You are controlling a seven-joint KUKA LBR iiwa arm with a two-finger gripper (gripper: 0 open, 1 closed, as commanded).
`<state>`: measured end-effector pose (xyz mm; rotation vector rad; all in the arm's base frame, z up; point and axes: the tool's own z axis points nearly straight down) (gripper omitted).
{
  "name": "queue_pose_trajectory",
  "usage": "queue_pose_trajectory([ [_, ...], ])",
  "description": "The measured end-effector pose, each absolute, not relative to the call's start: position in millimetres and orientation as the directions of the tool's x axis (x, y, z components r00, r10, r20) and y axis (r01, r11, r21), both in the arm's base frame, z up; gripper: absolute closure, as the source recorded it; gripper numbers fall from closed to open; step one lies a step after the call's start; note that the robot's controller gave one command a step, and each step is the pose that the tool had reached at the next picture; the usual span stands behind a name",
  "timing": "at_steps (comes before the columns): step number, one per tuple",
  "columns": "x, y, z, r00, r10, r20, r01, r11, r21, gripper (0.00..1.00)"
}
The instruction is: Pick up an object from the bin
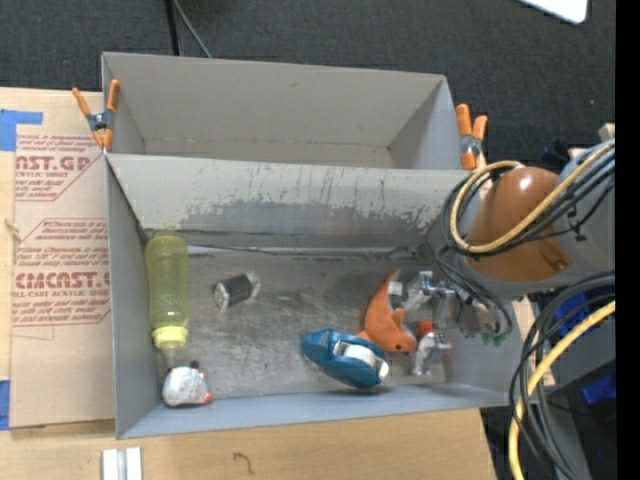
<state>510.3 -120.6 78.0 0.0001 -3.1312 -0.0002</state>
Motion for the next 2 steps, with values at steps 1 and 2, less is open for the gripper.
queue_pose_trajectory([
  [1,521.3,-119.8,79.3,-0.999,0.002,-0.038,0.002,1.000,-0.006,1.00],
  [2,521.1,-119.8,79.3,-0.999,0.002,-0.037,0.002,1.000,-0.006,1.00],
])
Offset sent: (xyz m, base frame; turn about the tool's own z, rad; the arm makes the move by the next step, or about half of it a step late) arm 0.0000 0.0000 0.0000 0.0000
